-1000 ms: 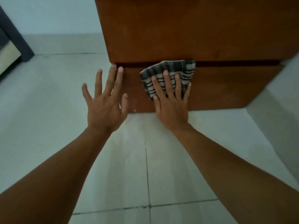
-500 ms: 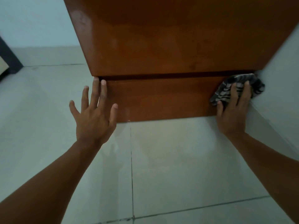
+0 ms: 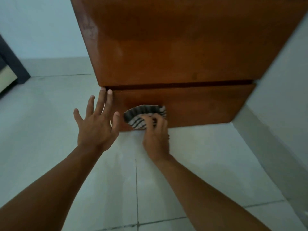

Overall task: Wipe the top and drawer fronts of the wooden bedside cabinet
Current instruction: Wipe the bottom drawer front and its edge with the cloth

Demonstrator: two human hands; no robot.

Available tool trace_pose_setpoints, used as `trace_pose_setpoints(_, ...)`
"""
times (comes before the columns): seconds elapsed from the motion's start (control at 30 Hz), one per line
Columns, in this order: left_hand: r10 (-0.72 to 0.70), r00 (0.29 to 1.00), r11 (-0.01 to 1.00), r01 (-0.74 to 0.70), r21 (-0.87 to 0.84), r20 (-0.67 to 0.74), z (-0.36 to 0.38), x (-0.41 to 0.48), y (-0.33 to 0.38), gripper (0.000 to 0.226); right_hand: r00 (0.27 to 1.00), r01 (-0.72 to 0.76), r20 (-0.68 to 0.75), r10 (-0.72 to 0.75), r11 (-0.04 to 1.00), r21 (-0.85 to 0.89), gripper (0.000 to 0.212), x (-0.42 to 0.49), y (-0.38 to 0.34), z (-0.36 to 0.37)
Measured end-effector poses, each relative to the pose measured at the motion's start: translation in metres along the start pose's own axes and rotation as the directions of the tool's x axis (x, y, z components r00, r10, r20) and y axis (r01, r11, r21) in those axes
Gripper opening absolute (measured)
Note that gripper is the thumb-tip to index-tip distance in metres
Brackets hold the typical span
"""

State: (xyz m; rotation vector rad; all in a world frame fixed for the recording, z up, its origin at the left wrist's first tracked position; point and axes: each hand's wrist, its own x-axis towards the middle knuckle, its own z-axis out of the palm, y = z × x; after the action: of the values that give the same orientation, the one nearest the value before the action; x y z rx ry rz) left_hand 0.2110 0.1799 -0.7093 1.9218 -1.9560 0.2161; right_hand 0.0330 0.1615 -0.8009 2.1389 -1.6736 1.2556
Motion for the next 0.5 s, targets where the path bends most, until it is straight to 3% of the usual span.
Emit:
trace_pose_setpoints(0.13,-0.007,1.0,1.0,0.007,0.01,-0.003,0.0,-0.001,-0.001,0.072,0.992,0.067,0.11,-0.063,0.997,-0.03,0.041,0.018,-0.04,0.031)
trace_pose_setpoints(0.3,-0.027,1.0,1.0,0.027,0.0,-0.004,0.0,-0.001,0.003,0.071,0.981,0.185,0.084,-0.173,0.969,-0.163,0.042,0.014,0.021,0.021)
trace_pose_setpoints(0.5,-0.037,0.999,0.999,0.036,-0.018,-0.016,0.003,-0.002,0.007,0.073,0.991,0.015,0.134,0.026,0.955,-0.296,0.059,0.015,0.132,-0.042)
